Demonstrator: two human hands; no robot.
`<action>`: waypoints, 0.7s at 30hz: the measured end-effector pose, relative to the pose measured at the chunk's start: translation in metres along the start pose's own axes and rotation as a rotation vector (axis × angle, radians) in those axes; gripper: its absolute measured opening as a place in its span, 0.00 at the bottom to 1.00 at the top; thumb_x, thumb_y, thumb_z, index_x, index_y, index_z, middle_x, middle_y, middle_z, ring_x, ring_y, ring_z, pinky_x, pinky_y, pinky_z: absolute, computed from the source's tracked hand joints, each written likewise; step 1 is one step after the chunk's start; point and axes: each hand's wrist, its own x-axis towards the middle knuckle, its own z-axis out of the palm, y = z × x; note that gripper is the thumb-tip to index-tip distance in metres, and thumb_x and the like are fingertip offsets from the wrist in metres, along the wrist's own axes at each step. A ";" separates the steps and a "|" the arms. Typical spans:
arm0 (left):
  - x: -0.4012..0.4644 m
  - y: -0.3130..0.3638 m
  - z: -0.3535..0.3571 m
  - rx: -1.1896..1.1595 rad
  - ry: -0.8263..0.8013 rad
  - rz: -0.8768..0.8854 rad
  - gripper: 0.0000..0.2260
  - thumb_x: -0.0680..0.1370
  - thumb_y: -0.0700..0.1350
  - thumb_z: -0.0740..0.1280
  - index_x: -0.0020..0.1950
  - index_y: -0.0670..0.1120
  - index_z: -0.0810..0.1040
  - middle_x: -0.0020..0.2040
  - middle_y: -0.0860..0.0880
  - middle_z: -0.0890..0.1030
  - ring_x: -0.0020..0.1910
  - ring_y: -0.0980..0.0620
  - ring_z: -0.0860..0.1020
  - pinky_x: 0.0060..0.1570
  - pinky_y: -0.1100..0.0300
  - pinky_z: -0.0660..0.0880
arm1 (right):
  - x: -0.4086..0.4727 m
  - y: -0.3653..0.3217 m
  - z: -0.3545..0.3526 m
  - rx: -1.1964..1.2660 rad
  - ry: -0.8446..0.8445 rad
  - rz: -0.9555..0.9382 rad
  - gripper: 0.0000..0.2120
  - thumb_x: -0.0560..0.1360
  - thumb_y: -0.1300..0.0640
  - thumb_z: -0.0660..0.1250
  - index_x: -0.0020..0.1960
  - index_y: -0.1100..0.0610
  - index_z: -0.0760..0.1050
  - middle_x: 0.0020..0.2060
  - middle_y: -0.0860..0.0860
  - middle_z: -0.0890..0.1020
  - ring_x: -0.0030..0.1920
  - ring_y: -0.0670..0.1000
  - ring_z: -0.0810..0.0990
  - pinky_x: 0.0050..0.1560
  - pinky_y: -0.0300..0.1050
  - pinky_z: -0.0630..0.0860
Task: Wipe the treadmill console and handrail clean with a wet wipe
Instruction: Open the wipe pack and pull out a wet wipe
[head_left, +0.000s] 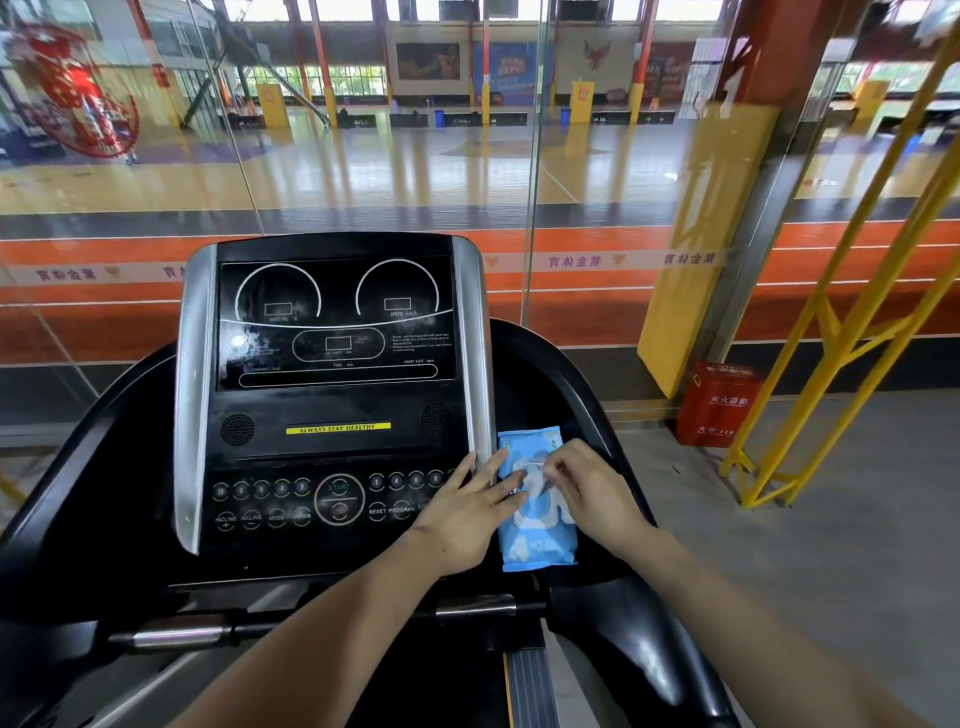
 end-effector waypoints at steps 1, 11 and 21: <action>0.000 0.000 0.000 0.003 -0.001 0.003 0.32 0.81 0.41 0.58 0.85 0.50 0.54 0.86 0.49 0.52 0.81 0.44 0.29 0.80 0.38 0.34 | 0.002 -0.004 -0.006 0.079 0.058 0.028 0.06 0.83 0.56 0.64 0.48 0.52 0.74 0.46 0.44 0.76 0.47 0.46 0.78 0.46 0.50 0.77; 0.017 0.011 -0.018 -0.129 0.169 -0.167 0.32 0.78 0.39 0.61 0.83 0.47 0.59 0.85 0.47 0.57 0.77 0.45 0.58 0.77 0.51 0.58 | -0.001 0.003 -0.037 0.519 0.242 0.258 0.06 0.82 0.58 0.63 0.47 0.50 0.74 0.35 0.51 0.80 0.34 0.49 0.78 0.36 0.40 0.74; 0.005 0.027 -0.004 -0.108 0.070 -0.076 0.30 0.81 0.41 0.59 0.83 0.45 0.58 0.83 0.48 0.59 0.73 0.44 0.61 0.74 0.50 0.58 | -0.035 0.025 -0.018 0.139 -0.049 0.420 0.14 0.80 0.61 0.59 0.61 0.51 0.77 0.29 0.46 0.77 0.25 0.42 0.73 0.26 0.32 0.65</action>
